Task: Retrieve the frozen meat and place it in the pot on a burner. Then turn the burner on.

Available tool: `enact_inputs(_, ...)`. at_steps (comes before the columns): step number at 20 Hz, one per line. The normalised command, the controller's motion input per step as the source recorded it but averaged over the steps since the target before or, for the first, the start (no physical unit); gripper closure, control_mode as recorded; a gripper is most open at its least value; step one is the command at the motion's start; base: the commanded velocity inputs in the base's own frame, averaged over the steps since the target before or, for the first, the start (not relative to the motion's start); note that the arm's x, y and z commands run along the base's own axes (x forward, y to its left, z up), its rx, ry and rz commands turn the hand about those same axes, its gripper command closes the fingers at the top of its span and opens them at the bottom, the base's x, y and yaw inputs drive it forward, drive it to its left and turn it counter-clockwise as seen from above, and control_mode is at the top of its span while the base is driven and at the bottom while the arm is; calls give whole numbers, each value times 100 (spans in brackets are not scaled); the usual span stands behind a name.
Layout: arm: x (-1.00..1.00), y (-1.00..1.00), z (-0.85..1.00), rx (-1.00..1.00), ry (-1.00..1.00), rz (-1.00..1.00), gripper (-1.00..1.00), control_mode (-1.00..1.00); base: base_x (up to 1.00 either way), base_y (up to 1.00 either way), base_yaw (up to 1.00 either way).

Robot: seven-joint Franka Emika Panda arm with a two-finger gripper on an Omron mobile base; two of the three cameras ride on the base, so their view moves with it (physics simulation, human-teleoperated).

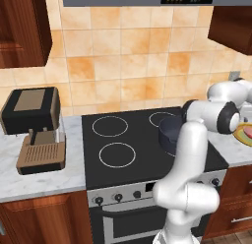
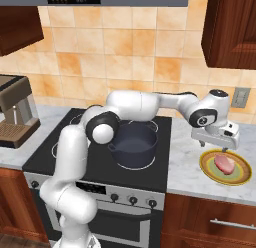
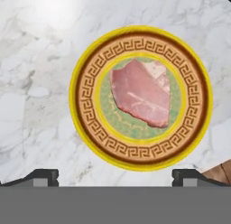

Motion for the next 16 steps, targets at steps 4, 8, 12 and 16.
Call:
enact_inputs(4,4,0,-28,0,0,0,-100,-100,0,0,0)
enact_inputs(8,8,0,-39,0,0,0,-100,-100,0,0,0)
enact_inputs(12,17,-2,-22,0,0,6,-100,-100,0,0,0)
enact_inputs(16,18,-11,-10,0,0,8,-100,-100,0,0,0)
